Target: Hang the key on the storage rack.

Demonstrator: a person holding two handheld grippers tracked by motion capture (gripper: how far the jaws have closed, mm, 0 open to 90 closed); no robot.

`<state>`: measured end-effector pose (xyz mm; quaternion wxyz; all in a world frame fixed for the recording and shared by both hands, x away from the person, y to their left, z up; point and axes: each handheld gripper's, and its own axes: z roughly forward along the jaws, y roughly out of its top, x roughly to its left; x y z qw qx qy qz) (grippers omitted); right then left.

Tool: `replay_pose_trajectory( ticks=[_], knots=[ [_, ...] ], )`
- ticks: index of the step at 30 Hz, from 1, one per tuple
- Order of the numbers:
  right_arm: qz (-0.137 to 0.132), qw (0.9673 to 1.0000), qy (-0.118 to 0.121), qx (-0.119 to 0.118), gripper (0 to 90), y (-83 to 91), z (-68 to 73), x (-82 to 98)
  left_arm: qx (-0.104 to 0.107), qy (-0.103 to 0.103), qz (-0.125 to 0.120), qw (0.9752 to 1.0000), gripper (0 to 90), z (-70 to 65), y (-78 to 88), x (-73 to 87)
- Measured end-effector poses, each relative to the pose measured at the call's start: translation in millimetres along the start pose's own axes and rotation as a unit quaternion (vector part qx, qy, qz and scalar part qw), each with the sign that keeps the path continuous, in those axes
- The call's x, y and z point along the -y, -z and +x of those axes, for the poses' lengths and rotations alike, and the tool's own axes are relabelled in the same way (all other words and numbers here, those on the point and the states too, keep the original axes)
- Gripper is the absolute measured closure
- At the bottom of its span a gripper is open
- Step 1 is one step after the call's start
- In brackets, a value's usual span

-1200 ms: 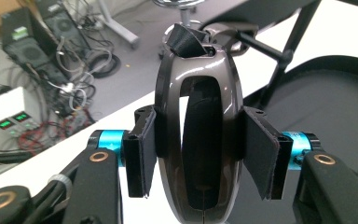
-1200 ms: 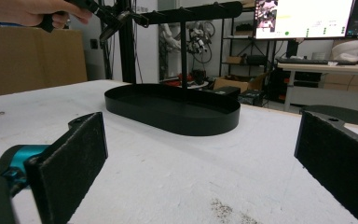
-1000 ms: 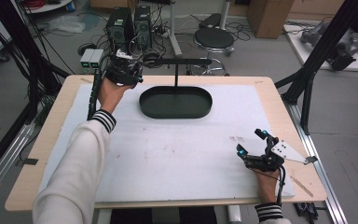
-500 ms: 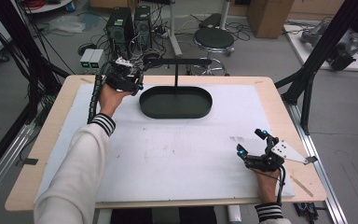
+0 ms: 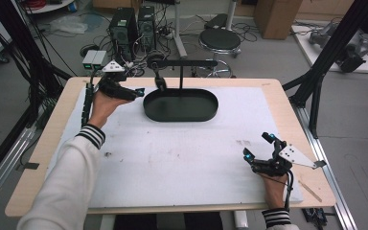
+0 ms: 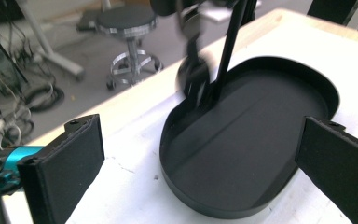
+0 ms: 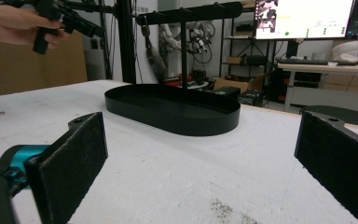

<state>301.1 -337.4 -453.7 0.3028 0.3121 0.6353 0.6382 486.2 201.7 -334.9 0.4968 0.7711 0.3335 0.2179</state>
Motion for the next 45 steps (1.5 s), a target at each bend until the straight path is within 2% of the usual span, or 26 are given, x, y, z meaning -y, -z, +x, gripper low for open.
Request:
replay_pose_trajectory(
  ticks=[3,6,11,17,19,22,24,27,31,33,37,42,44,45],
  knots=[
    [-0.003,1.0,-0.001,0.0,1.4,0.6,-0.2,0.1,0.011,-0.012,-0.018,0.9997,1.7,-2.1,16.3,7.0],
    [-0.003,1.0,0.002,0.0,1.4,0.3,0.0,0.2,0.018,-0.008,-0.021,0.9996,1.7,-3.2,32.6,16.9],
    [-0.001,1.0,0.004,0.001,1.4,0.3,0.6,0.0,0.018,-0.025,-0.05,0.9983,1.7,-10.3,65.1,35.3],
    [-0.001,1.0,0.003,0.003,1.4,0.2,1.0,0.0,0.013,-0.032,-0.063,0.9974,1.7,-19.7,96.3,64.3],
    [-0.003,1.0,0.005,0.003,1.4,-0.2,0.7,0.1,0.015,-0.025,-0.074,0.9968,1.7,-22.7,108.1,76.0],
    [-0.003,1.0,0.004,0.004,1.4,-0.2,0.8,0.1,0.009,-0.027,-0.08,0.9964,1.7,-28.9,122.5,94.8],
    [0.0,1.0,0.002,0.004,1.4,-0.1,1.3,0.1,0.009,-0.018,-0.088,0.9959,1.7,-33.1,130.9,108.4],
    [0.0,1.0,0.003,0.004,1.4,-0.1,1.2,0.0,-0.002,-0.011,-0.104,0.9946,1.7,-40.2,142.7,128.9],
    [-0.001,1.0,0.003,0.004,1.4,-0.1,1.2,0.0,-0.009,0.004,-0.131,0.9913,1.7,-48.8,153.5,153.5],
    [-0.001,1.0,0.003,0.005,1.4,-0.1,1.3,0.0,-0.012,0.01,-0.137,0.9904,1.7,-51.3,156.1,163.8],
    [0.0,1.0,0.003,0.005,1.4,-0.1,1.4,0.0,-0.02,0.025,-0.157,0.9871,1.7,-56.7,159.5,180.0],
    [-0.002,1.0,0.007,0.004,1.4,-0.4,1.6,0.0,-0.032,0.018,-0.181,0.9828,1.7,-68.4,162.6,193.4],
    [-0.002,1.0,0.007,0.004,1.3,-0.4,1.5,0.0,-0.034,0.015,-0.186,0.9818,1.7,-69.9,161.7,199.8],
    [-0.001,1.0,0.006,0.004,1.4,-0.3,1.6,0.0,-0.034,0.015,-0.194,0.9802,1.7,-70.7,162.6,201.1]
  ],
)
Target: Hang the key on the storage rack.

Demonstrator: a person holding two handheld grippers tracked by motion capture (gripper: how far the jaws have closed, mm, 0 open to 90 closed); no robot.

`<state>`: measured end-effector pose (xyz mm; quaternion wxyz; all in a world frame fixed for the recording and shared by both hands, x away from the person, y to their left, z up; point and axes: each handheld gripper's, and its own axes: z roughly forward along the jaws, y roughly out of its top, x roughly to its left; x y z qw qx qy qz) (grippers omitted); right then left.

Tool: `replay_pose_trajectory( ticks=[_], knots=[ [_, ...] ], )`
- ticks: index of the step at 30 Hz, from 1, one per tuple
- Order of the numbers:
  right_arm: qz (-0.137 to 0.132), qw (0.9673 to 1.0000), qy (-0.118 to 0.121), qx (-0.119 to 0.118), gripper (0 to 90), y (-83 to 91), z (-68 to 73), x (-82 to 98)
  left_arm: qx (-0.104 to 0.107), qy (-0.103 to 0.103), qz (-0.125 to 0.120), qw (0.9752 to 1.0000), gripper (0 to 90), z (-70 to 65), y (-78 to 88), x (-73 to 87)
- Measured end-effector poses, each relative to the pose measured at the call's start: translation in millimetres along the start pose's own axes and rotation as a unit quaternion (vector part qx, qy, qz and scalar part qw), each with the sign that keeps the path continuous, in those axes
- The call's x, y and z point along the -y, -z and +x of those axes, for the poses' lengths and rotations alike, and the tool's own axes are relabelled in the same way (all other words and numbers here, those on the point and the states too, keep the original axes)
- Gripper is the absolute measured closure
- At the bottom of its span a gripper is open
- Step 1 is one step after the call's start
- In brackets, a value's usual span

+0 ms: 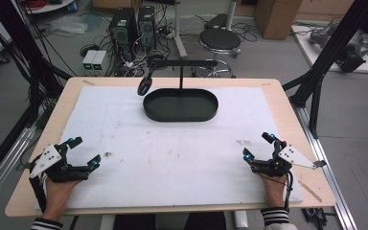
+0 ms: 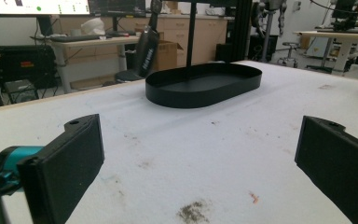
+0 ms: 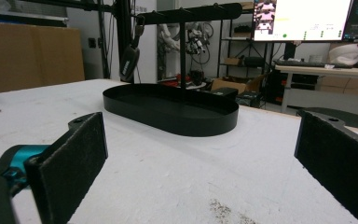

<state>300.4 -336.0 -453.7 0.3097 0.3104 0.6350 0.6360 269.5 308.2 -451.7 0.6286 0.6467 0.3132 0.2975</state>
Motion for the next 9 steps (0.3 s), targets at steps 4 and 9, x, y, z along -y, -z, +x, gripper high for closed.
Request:
replay_pose_trajectory(
  ticks=[4,9],
  knots=[
    [0.0,1.0,0.002,0.0,1.4,-0.1,0.0,0.1,0.001,0.006,-0.047,0.9989,1.7,0.8,8.5,3.9],
    [0.0,1.0,0.004,0.002,1.4,0.0,0.1,0.0,-0.002,-0.002,-0.033,0.9994,1.7,-0.5,6.1,3.2]
  ],
)
